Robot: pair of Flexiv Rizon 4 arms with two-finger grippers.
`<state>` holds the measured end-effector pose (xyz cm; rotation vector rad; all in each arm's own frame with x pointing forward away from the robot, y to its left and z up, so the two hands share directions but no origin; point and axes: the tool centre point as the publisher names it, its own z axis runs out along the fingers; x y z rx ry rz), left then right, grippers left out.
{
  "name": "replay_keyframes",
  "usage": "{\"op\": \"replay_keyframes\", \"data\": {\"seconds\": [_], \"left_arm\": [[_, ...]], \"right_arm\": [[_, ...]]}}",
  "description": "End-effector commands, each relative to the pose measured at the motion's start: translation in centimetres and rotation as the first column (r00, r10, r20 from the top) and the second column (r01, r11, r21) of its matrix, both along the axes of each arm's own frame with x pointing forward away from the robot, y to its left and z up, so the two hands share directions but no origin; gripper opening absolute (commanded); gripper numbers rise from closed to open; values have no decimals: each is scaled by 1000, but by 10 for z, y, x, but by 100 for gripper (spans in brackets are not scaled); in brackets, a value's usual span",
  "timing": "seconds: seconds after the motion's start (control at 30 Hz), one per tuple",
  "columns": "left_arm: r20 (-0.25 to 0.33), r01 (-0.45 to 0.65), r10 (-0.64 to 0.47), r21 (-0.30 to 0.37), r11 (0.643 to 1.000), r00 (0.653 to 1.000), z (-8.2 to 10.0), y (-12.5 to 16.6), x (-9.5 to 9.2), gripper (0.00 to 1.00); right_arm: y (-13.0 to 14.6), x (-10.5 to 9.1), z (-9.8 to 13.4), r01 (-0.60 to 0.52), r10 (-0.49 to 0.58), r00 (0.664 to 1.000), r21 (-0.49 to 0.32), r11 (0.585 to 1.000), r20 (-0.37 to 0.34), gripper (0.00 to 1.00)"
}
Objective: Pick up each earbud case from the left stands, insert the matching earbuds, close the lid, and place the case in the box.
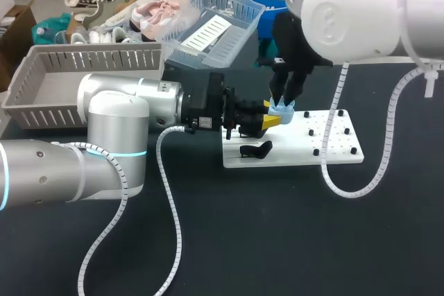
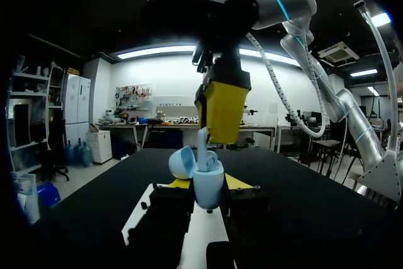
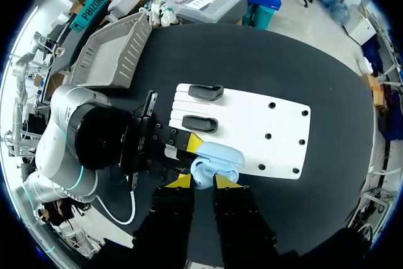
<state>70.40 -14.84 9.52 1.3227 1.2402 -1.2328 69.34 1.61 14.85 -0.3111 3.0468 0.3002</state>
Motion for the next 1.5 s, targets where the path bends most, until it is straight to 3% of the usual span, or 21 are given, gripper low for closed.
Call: {"op": "replay_keyframes", "data": {"seconds": [0.03, 0.83, 0.87, 0.9, 1.07, 1.13, 1.3, 1.5], "left_arm": [[1, -1, 1, -2, 1000, 1000, -1, 0, 0, 0], [1, -1, 1, -2, 1000, 1000, -1, 0, 0, 0], [1, -1, 1, -2, 1000, 1000, -1, 0, 0, 0], [1, -1, 1, -2, 1000, 1000, -1, 0, 0, 0], [1, -1, 1, -2, 1000, 1000, -1, 0, 0, 0], [1, -1, 1, -2, 1000, 1000, -1, 0, 0, 0], [1, -1, 1, -2, 1000, 1000, -1, 0, 0, 0], [1, -1, 1, -2, 1000, 1000, -1, 0, 0, 0]], "right_arm": [[1, 3, -1, 0, 0, 1000, -1, 1000, -2, 0], [0, 4, -8, 12, -13, 1000, -20, 1000, -7, 0], [0, 4, -9, 13, -13, 1000, -23, 1000, -6, 14], [0, 4, -9, 14, -14, 1000, -24, 1000, -5, 36], [1, 5, -7, 20, -20, 1000, -20, 1000, 9, 60], [1, 5, -7, 20, -20, 1000, -21, 1000, 12, 65], [0, 1, 3, 18, -18, 1000, -11, 1000, 26, 66], [-12, 5, 14, 64, -64, 996, 1, 998, 59, 84]]}}
